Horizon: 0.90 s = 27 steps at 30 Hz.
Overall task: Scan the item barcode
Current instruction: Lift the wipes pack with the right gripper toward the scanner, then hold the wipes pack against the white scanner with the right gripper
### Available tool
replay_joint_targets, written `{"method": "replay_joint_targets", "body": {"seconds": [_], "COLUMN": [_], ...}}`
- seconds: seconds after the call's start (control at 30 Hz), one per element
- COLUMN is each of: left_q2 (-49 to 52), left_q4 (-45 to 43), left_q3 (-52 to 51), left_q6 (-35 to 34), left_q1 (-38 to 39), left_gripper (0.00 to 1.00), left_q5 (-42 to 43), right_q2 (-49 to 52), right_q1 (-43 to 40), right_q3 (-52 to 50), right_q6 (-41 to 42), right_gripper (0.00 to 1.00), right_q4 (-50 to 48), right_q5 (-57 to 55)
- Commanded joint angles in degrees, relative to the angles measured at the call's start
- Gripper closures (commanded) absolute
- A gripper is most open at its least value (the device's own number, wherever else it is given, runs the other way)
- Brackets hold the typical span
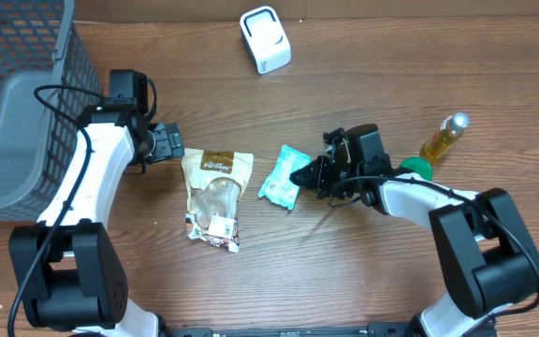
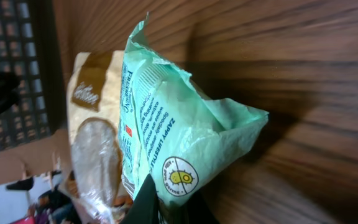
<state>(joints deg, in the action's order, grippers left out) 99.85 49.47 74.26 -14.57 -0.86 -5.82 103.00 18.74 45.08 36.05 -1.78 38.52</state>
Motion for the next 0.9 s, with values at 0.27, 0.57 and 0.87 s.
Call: {"method": "replay_joint_targets", "body": {"seconds": [0.27,0.57,0.87], "left_q2": [-0.9,-0.9,-0.9], "left_q4": [-0.1,-0.1,-0.1], "left_q3": [0.9,0.9,0.9], "left_q6": [0.9,0.9,0.9], "left_q1": [-0.2,-0.2,-0.2], "left_gripper": [0.00,0.00,0.00], "left_q5": [-0.5,-0.5,-0.5], "right_q2": [-12.9,-12.8,-9.1], "right_q1": [-0.3,1.9,5.7], "right_q3": [25.6,60.2,61.8], "right_q6": [-9.0,-27.7,-40.0], "right_gripper": [0.96,0.96,0.96], "right_q4": [32.3,62.8,52.5], "right_q5": [-5.6,-28.6,-38.2]}}
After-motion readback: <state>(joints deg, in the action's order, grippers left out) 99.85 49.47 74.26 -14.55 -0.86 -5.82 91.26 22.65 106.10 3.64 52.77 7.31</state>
